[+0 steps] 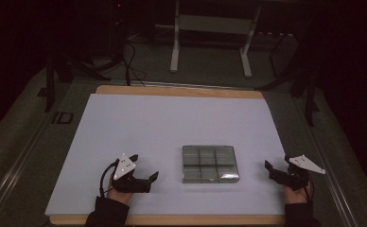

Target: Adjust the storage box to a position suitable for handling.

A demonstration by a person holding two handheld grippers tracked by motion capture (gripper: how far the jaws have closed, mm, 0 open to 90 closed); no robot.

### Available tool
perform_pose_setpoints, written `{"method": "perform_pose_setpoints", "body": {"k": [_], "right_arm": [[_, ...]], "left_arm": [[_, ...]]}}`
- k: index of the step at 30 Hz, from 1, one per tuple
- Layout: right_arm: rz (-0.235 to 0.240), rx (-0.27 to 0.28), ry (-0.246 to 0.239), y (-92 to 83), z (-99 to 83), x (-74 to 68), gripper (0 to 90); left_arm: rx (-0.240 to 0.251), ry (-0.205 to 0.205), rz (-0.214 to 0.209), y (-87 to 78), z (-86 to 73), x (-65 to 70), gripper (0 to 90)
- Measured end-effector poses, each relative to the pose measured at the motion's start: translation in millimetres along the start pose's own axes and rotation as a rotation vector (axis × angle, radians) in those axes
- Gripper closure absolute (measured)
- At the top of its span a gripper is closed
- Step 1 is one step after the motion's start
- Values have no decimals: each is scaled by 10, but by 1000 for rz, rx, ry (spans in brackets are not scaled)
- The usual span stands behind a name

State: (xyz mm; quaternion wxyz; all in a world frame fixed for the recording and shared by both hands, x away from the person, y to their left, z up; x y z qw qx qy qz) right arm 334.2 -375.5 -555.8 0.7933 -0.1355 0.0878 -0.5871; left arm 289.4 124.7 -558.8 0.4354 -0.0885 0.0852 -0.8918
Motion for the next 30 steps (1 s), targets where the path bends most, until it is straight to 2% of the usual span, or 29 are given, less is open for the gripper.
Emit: {"method": "perform_pose_setpoints", "body": {"k": [7, 16, 24, 29, 30], "right_arm": [[-1, -11, -8, 9, -3, -2, 126], [7, -28, 6, 24, -8, 8, 132], [-8, -42, -1, 37, -13, 3, 136], [1, -50, -3, 43, -13, 1, 143], [16, -57, -4, 48, -13, -4, 143]], "left_arm": [[-5, 3, 2, 3, -1, 3, 9], [-17, 1, -5, 10, -4, 1, 9], [-17, -1, -3, 12, -4, -4, 9], [-27, 1, -4, 21, -5, -2, 9], [-29, 0, -8, 23, -5, -2, 9]]}}
Point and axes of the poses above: each handheld gripper's, and its own axes: y roughly forward along the jaws, z roughly out of its top, x roughly to its right, the point moved 5 cm from there along y, roughly forward along the jaws, and after that the axes turned 11 degrees about x, right-handed, at the moved point
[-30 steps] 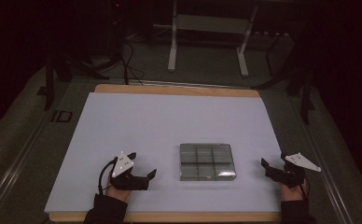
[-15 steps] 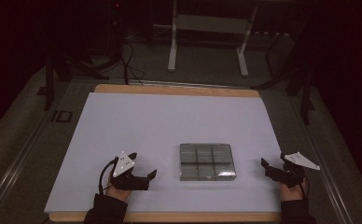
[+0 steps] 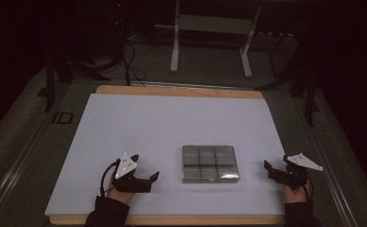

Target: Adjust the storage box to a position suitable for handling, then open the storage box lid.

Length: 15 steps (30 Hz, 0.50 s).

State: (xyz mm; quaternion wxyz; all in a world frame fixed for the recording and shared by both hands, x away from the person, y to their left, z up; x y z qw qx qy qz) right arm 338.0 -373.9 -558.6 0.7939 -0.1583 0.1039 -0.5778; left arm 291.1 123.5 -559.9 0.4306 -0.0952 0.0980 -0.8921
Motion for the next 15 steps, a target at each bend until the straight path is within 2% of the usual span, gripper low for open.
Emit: {"method": "perform_pose_setpoints", "body": {"k": [5, 10, 13, 15], "right_arm": [[52, -28, 19, 25, 0, 5, 139], [98, -67, -2, 49, -8, -37, 140], [117, -82, -26, 49, 5, -61, 143], [143, -86, -33, 46, 27, -83, 143]], "left_arm": [[-45, -50, -42, 35, -2, -38, 9], [-98, -29, -59, 56, -7, -30, 10], [-110, -1, -66, 45, 9, 9, 50], [-112, 2, -74, 50, 28, 30, 52]]}}
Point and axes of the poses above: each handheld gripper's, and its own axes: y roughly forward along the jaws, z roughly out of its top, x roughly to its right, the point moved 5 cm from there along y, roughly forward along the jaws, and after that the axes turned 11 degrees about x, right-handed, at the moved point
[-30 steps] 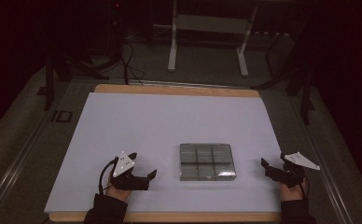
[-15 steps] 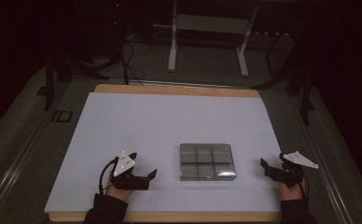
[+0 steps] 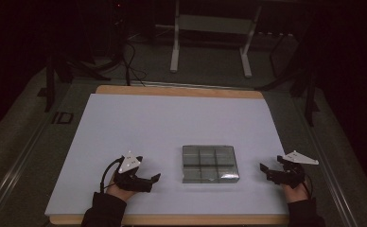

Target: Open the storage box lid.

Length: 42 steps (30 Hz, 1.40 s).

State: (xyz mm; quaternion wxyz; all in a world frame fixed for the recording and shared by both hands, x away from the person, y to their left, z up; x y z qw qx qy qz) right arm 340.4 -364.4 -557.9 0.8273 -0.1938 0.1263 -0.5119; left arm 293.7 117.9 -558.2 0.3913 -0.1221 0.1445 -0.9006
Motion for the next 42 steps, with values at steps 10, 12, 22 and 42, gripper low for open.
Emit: {"method": "perform_pose_setpoints", "body": {"k": [10, 12, 22, 42], "right_arm": [[154, -8, -54, 47, 72, -223, 143], [191, -12, -62, 66, 73, -284, 144], [301, 10, -133, 110, 143, -490, 323], [431, -49, -198, 243, 36, -697, 900]], "left_arm": [[-34, 35, -71, 90, 46, 145, 125], [-31, 49, -81, 107, 72, 162, 145], [-23, 100, -135, 232, 186, 341, 293], [-127, 115, -240, 546, 61, 482, 890]]}}
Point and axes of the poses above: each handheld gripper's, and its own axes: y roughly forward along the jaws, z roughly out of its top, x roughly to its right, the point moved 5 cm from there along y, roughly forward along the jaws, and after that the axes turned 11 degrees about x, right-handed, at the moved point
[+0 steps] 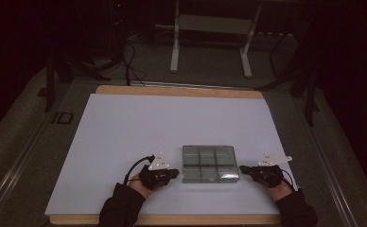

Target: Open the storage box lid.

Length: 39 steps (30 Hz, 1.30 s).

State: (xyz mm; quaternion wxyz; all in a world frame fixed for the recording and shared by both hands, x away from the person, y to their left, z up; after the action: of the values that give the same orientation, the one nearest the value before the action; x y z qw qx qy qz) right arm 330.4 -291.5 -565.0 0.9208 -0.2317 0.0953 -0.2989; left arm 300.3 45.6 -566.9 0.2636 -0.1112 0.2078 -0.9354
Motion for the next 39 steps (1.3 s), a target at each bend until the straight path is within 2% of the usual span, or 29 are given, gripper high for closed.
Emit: {"method": "perform_pose_setpoints", "body": {"k": [3, 9, 14, 17, 22, 26, 30, 32, 39], "right_arm": [[14, -13, -17, 30, -7, -27, 900], [31, 4, -26, 44, 35, -73, 900], [35, 14, -26, 31, 68, -80, 900], [38, 13, -25, 31, 75, -91, 900], [42, 19, -27, 19, 95, -97, 900], [45, 24, -25, 2, 119, -98, 900], [46, 28, -25, -9, 142, -96, 900], [43, 33, -23, -17, 154, -96, 900], [51, 37, -17, -30, 165, -97, 900]], "left_arm": [[0, 21, -4, 35, -2, 3, 900], [9, 52, -4, 45, 11, -8, 900], [49, 73, 2, 32, 41, 6, 900], [52, 88, -9, 27, 61, 20, 900], [42, 80, -22, 26, 75, 18, 900], [58, 67, -30, 7, 99, 17, 900], [64, 71, -24, -7, 128, 26, 900], [57, 91, -5, -7, 132, 45, 900], [61, 80, -5, -8, 130, 50, 900]]}}
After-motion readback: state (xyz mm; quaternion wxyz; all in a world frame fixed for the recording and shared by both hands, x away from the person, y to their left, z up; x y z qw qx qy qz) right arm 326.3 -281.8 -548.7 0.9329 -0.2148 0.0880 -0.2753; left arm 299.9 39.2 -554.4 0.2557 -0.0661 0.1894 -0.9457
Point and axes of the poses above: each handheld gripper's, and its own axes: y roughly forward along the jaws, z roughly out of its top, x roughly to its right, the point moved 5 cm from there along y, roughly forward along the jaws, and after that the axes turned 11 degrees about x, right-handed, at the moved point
